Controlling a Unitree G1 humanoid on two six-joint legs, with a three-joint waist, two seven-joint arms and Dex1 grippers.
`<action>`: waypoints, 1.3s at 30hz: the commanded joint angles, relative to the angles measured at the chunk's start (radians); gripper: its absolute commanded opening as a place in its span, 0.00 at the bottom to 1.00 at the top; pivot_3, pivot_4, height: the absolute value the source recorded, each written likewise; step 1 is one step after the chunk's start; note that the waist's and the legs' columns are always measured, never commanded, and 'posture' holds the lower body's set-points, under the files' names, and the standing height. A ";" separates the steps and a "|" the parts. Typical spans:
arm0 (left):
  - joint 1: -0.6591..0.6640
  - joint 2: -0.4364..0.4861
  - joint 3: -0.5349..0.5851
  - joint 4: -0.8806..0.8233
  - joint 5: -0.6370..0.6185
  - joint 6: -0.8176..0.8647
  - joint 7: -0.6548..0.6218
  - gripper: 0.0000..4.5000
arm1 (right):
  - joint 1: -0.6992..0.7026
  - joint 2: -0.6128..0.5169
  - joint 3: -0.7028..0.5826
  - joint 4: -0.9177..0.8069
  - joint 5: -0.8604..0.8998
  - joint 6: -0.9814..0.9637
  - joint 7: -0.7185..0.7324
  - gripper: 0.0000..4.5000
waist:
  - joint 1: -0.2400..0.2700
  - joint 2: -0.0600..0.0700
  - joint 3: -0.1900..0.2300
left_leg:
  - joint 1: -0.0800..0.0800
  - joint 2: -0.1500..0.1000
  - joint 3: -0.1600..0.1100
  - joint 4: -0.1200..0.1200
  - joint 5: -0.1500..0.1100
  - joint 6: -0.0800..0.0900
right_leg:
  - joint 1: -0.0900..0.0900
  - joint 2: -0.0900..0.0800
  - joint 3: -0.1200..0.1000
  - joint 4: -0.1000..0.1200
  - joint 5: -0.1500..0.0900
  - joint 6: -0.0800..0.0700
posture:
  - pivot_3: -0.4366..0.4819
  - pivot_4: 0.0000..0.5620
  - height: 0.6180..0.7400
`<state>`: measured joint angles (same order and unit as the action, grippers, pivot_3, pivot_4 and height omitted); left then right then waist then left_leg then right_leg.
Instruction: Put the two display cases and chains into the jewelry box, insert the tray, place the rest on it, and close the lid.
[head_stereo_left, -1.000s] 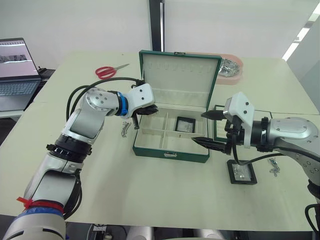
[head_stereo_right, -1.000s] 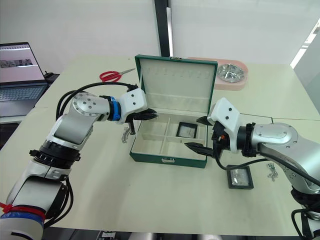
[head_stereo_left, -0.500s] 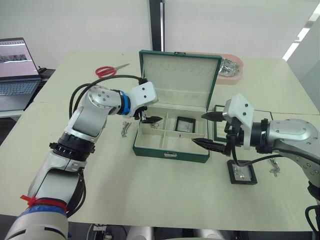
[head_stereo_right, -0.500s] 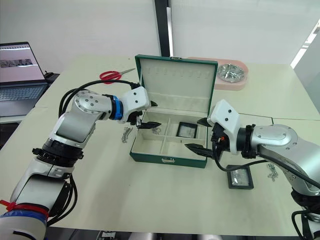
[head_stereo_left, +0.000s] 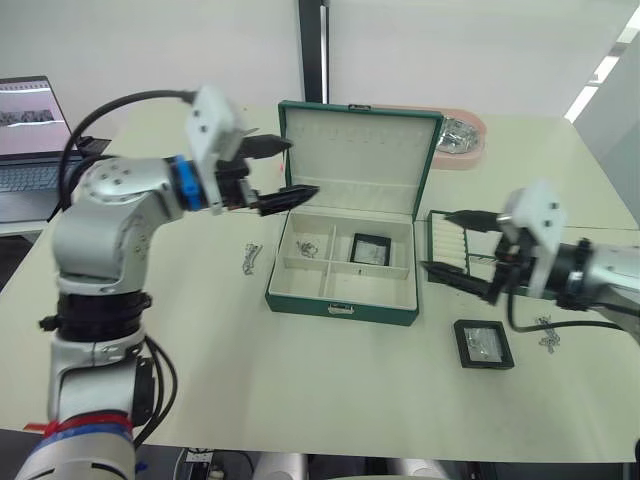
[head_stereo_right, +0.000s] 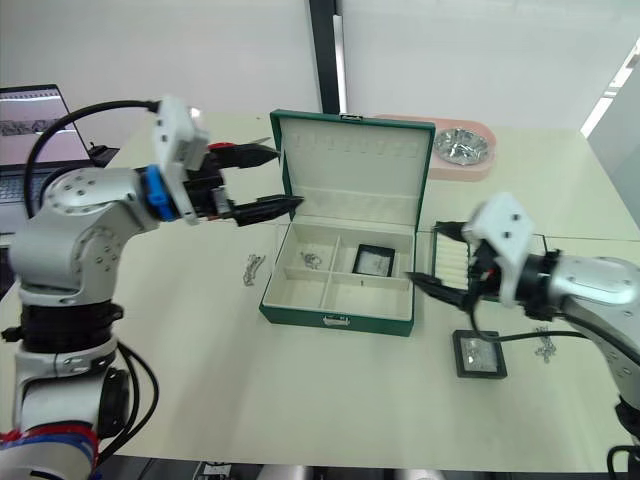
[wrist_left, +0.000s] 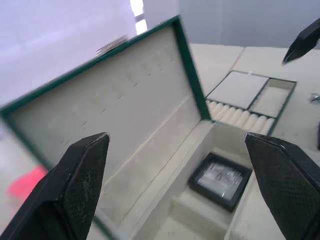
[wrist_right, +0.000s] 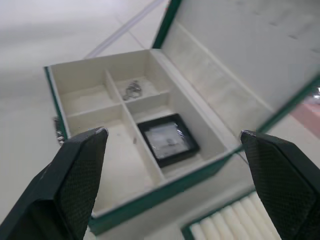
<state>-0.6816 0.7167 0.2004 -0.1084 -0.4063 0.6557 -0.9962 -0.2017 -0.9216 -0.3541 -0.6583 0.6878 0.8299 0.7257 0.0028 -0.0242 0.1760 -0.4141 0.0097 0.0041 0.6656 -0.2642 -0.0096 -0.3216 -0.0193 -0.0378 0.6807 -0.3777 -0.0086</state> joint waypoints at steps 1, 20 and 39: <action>0.106 0.049 0.130 0.027 0.005 -0.056 0.056 0.99 | 0.128 -0.017 -0.209 0.023 -0.049 -0.090 0.070 1.00 | 0.003 0.000 0.000 | 0.000 0.000 0.000 0.000 0.000 0.000 | 0.000 0.000 0.000 0.000 0.000 0.000 | 0.48 0.27 1.00; 0.787 0.083 0.351 0.225 0.008 -0.314 0.045 0.99 | 0.846 0.089 -0.545 0.295 -0.288 -0.458 0.391 1.00 | -0.009 0.001 -0.001 | 0.014 0.002 0.004 -0.006 -0.003 0.004 | 0.008 -0.001 0.004 0.000 0.000 0.000 | 0.48 0.27 1.00; 0.843 0.034 0.333 0.020 -0.062 -0.211 0.147 0.99 | 0.698 0.024 -0.483 0.208 -0.230 -0.412 0.374 1.00 | -0.009 0.002 -0.002 | 0.014 0.002 0.005 -0.006 -0.003 0.004 | 0.008 -0.001 0.005 0.000 0.000 0.000 | 0.48 0.27 1.00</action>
<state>0.1646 0.7546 0.5151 -0.0485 -0.4523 0.4370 -0.8681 0.5253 -0.8655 -0.8345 -0.3827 0.4141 0.4026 1.1085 -0.0065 -0.0221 0.1744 -0.3998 0.0114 0.0092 0.6601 -0.2668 -0.0059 -0.3140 -0.0201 -0.0327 0.6810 -0.3782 -0.0088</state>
